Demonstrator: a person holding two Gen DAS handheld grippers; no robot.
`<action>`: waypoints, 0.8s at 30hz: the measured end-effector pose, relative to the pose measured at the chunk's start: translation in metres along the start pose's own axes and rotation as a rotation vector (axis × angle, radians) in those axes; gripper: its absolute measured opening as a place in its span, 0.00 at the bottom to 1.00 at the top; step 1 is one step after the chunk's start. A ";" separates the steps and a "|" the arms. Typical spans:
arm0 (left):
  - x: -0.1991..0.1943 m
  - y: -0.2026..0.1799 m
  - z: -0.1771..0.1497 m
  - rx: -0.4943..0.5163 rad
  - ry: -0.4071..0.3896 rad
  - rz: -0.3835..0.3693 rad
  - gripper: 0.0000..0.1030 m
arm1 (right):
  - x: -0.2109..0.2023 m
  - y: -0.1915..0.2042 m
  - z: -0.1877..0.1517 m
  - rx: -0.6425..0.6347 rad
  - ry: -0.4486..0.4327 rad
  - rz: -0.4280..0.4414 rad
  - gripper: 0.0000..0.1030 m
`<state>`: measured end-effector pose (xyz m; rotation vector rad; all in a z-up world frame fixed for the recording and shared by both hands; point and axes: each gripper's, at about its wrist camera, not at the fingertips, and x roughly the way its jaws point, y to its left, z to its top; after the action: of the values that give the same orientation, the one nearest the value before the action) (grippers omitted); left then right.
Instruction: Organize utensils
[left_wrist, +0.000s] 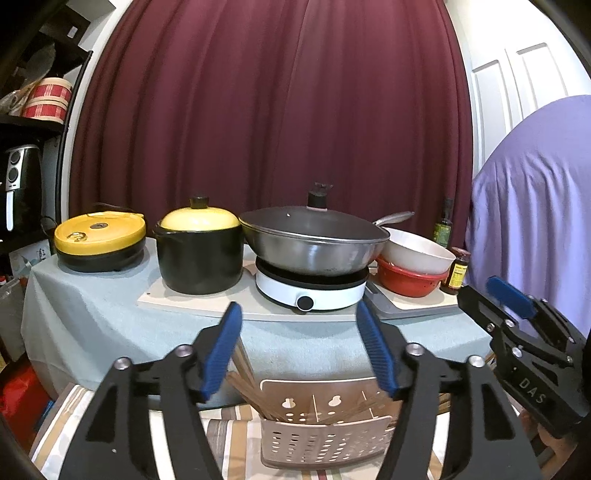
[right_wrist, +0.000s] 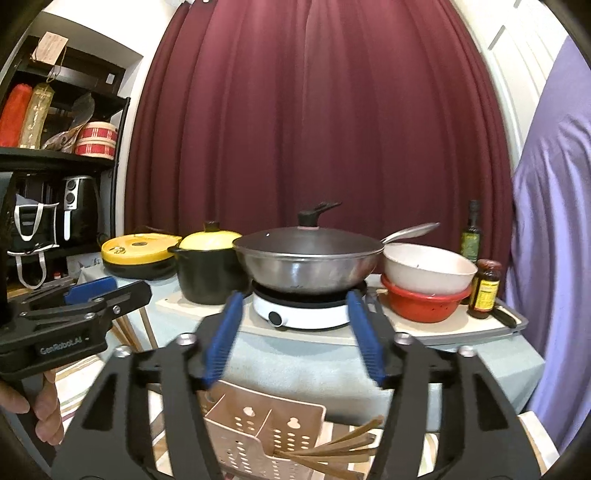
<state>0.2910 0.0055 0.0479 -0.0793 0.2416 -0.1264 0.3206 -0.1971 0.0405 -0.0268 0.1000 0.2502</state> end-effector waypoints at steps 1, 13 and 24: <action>-0.002 0.000 0.000 0.004 -0.006 0.006 0.68 | -0.003 0.000 0.001 -0.001 -0.004 -0.007 0.65; -0.033 -0.004 -0.008 0.034 -0.001 0.096 0.82 | -0.039 0.000 -0.001 -0.008 -0.011 -0.059 0.89; -0.084 -0.017 -0.040 0.048 0.034 0.110 0.83 | -0.104 0.007 -0.026 -0.017 0.039 -0.094 0.94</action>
<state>0.1987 -0.0029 0.0309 -0.0158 0.2758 -0.0239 0.2157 -0.2169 0.0248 -0.0530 0.1346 0.1562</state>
